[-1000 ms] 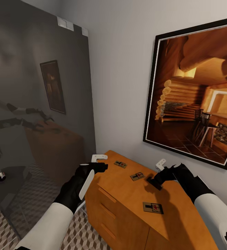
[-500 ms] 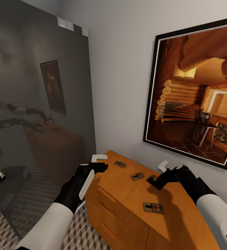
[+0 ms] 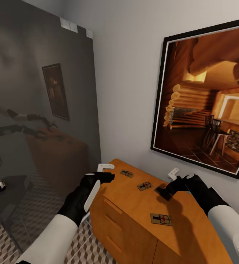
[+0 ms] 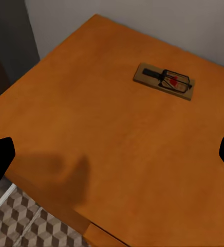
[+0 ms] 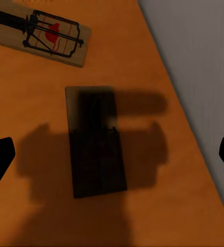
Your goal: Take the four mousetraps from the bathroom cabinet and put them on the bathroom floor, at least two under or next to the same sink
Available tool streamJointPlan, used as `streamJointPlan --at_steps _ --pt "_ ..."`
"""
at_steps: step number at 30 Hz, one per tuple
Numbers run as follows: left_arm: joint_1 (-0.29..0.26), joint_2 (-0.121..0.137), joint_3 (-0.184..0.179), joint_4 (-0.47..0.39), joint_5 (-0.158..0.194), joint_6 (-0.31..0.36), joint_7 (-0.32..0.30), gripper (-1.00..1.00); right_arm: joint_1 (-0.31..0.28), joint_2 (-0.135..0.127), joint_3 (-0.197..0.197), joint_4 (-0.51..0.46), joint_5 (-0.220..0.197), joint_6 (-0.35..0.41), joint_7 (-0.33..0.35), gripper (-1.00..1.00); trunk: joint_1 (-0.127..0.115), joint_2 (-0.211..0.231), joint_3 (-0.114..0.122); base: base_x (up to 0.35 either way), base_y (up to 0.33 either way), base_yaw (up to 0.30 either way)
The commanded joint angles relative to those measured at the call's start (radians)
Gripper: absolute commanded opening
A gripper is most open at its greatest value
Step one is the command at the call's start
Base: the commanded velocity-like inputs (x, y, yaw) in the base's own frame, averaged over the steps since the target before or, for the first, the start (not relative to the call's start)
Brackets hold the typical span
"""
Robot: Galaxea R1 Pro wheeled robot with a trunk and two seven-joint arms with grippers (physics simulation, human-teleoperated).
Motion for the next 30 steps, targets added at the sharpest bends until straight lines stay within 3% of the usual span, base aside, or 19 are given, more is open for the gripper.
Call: streamJointPlan --at_steps 1,22,30 --pt "0.0 0.0 -0.004 -0.001 0.011 0.003 0.009 1.0 0.0 -0.001 0.002 -0.002 0.008 0.002 0.004 1.0 0.0 -0.001 -0.001 0.0 0.0 0.0" --pt "0.001 0.0 -0.02 -0.001 0.008 0.0 0.01 1.0 0.0 -0.001 0.0 -0.002 0.005 -0.019 0.012 1.0 0.081 -0.148 -0.066 0.0 0.0 0.0" --pt "0.001 0.0 -0.02 -0.001 0.008 0.003 0.008 1.0 0.0 -0.001 0.0 0.0 0.0 -0.065 0.047 1.0 0.081 -0.148 -0.066 0.0 0.0 0.0"
